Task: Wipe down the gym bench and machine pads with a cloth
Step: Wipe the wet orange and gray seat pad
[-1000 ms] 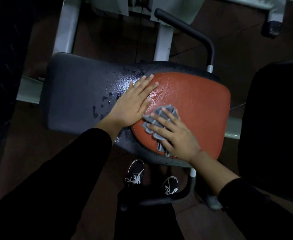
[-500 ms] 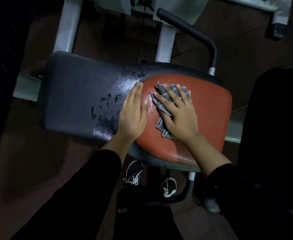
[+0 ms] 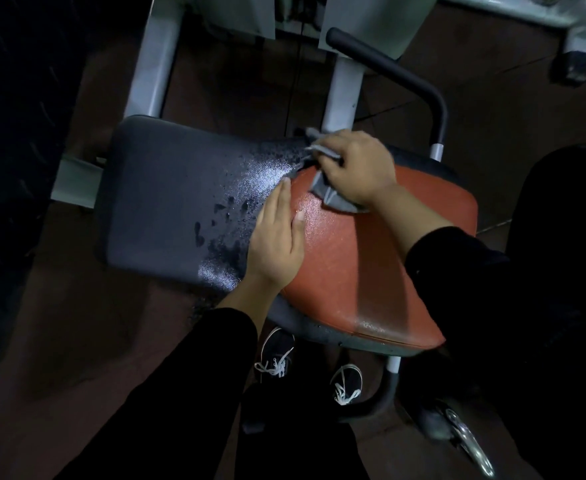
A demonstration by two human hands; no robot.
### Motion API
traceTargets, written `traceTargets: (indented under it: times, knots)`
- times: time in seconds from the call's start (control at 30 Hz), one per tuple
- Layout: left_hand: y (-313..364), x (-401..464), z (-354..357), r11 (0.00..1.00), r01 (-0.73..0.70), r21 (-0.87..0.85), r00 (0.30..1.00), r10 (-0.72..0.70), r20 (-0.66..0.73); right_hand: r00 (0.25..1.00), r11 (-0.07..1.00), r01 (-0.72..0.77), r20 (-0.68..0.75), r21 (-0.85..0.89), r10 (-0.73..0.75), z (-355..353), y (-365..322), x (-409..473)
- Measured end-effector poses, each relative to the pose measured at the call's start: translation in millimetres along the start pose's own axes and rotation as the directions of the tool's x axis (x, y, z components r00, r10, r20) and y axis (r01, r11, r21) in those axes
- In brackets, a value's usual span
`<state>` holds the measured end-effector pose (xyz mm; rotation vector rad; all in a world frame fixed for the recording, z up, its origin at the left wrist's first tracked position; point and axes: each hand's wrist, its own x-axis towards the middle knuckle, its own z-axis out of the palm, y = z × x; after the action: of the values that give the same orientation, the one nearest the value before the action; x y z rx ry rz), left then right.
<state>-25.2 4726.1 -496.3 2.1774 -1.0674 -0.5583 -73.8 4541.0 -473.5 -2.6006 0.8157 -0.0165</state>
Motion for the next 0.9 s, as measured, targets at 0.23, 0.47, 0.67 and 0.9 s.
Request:
traceTargets:
  times: [0.23, 0.47, 0.67, 0.9]
  knots:
    - [0.3, -1.2, 0.7, 1.000, -0.001, -0.003, 1.000, 0.001, -0.011, 0.958, 0.976, -0.219, -0.187, 0.022, 0.219, 2.7, 37.4, -64.6]
    - [-3.8, 1.2, 3.0, 0.997, -0.056, -0.047, 0.997, 0.053, -0.064, 0.988, 0.997, -0.045, -0.147, -0.055, 0.036, 20.0, -27.7, -40.7]
    - [-1.8, -0.6, 2.1, 0.997, -0.056, -0.053, 0.996, 0.052, -0.066, 0.987, 0.987, -0.158, -0.006, 0.035, 0.158, -1.8, 9.5, 4.1]
    - [-3.6, -0.2, 2.8, 0.996, -0.075, -0.054, 0.994, 0.071, -0.083, 0.923, 0.959, -0.282, -0.278, -0.013, 0.267, 15.7, 6.8, -73.3]
